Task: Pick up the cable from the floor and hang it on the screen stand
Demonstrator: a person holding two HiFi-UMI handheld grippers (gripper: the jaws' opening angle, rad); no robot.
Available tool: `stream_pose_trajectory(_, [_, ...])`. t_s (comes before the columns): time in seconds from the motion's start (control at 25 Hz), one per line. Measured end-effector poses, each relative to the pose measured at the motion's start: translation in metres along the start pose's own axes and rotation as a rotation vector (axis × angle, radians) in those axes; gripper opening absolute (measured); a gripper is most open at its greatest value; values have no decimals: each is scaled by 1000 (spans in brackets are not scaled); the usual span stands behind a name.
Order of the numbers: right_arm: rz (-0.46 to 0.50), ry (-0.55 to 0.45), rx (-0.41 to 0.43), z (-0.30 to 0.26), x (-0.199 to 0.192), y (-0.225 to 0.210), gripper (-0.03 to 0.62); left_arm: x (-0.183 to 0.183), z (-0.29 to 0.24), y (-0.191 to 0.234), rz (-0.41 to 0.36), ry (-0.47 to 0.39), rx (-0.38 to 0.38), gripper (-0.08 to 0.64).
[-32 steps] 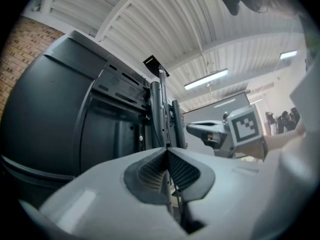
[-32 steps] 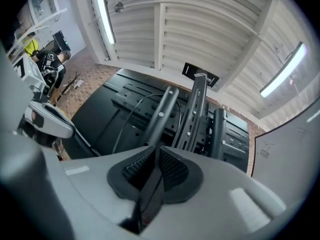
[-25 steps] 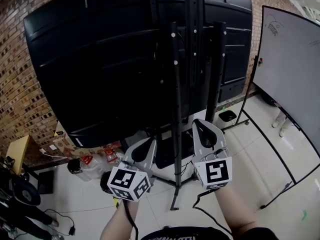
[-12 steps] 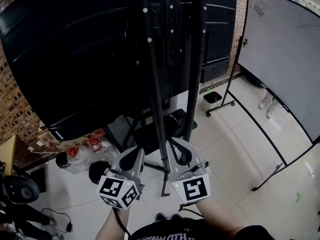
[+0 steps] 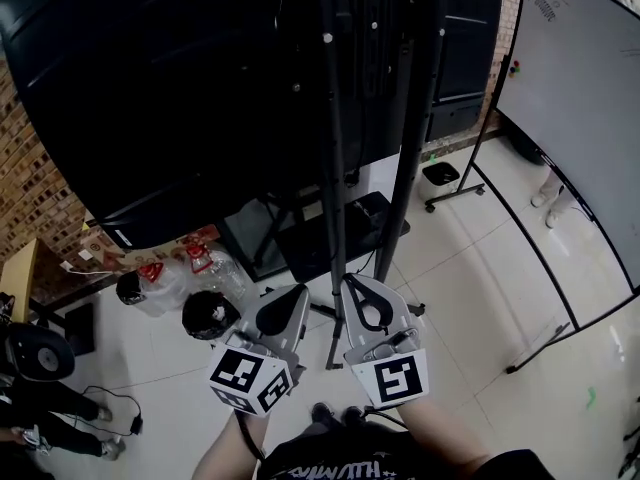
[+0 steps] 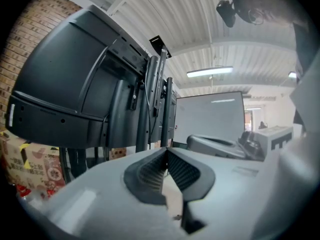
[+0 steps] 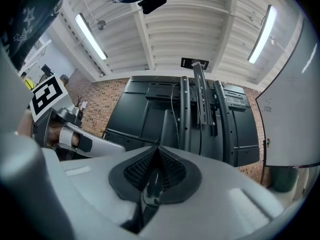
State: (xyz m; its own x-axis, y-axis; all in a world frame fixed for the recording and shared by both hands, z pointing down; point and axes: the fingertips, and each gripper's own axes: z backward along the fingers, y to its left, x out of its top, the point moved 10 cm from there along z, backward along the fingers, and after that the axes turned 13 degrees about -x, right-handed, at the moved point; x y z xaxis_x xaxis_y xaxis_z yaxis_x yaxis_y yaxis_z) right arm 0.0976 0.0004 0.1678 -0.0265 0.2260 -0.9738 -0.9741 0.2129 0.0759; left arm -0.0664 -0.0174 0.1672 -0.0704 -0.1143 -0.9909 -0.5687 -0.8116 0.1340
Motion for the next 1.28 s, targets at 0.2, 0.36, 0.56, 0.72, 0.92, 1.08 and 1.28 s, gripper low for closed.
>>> stream_pose_trajectory(0.2, [7, 28, 20, 0, -8, 4, 8, -8, 3, -4, -10, 33, -4, 4])
stream_pose_trajectory(0.36, [11, 35, 25, -2, -7, 4, 8, -7, 8, -4, -28, 27, 22, 5])
stream_pose_trajectory(0.56, [20, 30, 34, -4, -6, 3, 8, -6, 11, -5, -31, 14, 32, 5])
stream_pose_trajectory(0.72, [12, 32, 37, -6, -6, 2, 8, -3, 12, -4, -34, 1, 28, 5])
stream_pose_trajectory(0.92, [13, 24, 39, -8, -4, 1, 8, -2, 13, -3, -31, -19, 33, 5])
stream_pose_trajectory(1.08, [12, 45, 55, -10, -5, 1, 8, -2, 14, -1, -27, -26, 48, 5])
stream_pose_trajectory(1.28, [34, 86, 93, -16, -8, 2, 8, -3, 13, 2, -19, -26, 70, 5])
